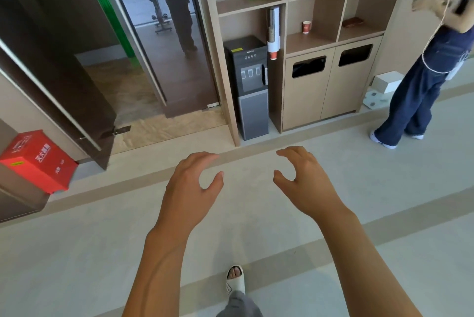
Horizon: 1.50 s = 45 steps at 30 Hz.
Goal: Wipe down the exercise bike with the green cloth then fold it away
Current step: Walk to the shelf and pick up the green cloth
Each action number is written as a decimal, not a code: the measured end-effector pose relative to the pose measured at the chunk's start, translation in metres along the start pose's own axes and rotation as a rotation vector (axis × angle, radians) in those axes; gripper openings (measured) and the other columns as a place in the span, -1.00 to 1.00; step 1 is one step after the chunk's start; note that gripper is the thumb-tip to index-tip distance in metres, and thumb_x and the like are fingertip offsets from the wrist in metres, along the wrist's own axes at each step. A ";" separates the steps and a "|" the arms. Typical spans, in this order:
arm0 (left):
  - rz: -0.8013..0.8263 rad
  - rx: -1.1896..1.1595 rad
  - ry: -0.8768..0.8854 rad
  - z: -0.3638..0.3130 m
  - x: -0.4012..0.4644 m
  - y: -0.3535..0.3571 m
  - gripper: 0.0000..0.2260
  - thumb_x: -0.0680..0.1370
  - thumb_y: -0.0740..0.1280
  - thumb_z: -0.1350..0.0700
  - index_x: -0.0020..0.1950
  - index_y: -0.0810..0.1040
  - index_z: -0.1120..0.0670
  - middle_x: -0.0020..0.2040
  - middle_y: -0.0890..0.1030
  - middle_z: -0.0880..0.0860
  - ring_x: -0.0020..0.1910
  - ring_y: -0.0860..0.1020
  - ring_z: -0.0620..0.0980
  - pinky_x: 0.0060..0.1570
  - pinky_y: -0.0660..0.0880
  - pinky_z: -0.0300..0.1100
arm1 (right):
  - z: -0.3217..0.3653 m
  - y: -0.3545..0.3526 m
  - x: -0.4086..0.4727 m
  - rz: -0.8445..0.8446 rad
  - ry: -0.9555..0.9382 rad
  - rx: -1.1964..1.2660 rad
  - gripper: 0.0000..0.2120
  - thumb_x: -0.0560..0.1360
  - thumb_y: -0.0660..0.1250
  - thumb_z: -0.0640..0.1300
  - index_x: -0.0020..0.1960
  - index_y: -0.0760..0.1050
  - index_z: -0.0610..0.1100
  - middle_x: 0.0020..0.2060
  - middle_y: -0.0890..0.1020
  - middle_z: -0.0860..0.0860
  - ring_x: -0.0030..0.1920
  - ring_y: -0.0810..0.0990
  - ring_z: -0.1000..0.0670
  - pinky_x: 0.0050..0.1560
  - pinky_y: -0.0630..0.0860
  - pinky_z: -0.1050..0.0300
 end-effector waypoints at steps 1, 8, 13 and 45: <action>0.009 -0.004 0.004 0.002 0.010 0.004 -0.68 0.61 0.39 -0.03 0.37 0.56 -0.10 0.31 0.55 -0.21 0.35 0.48 -0.14 0.34 0.51 -0.09 | -0.003 0.000 0.008 -0.001 0.004 0.005 -0.54 0.62 0.37 0.00 0.49 0.47 -0.05 0.41 0.50 0.06 0.39 0.46 -0.02 0.37 0.43 0.06; 0.042 -0.007 0.028 0.023 0.096 0.031 -0.69 0.62 0.39 0.01 0.37 0.58 -0.08 0.30 0.56 -0.19 0.32 0.48 -0.14 0.28 0.41 -0.25 | -0.021 0.012 0.082 -0.018 0.049 -0.036 -0.53 0.62 0.37 0.04 0.50 0.45 -0.02 0.45 0.48 0.06 0.41 0.46 -0.02 0.41 0.44 0.02; 0.037 -0.026 0.061 0.046 0.190 0.035 -0.67 0.63 0.38 0.00 0.40 0.56 -0.08 0.37 0.55 -0.15 0.38 0.47 -0.12 0.37 0.44 -0.15 | -0.016 0.017 0.165 -0.055 0.070 -0.055 -0.53 0.62 0.37 0.04 0.50 0.45 0.00 0.45 0.47 0.07 0.42 0.45 -0.02 0.43 0.44 0.01; -0.028 -0.078 0.031 0.118 0.616 0.168 -0.68 0.60 0.39 0.05 0.36 0.58 -0.10 0.31 0.56 -0.21 0.35 0.48 -0.15 0.36 0.44 -0.14 | -0.122 0.023 0.633 0.016 0.009 -0.093 -0.53 0.63 0.35 0.07 0.51 0.42 0.05 0.49 0.41 0.11 0.42 0.43 0.01 0.43 0.48 -0.02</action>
Point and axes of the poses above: each hand's wrist, its own x-axis towards the middle knuckle, its own y-axis out of the palm, z = x × y, the point moved 1 cm from there along x, towards the middle knuckle
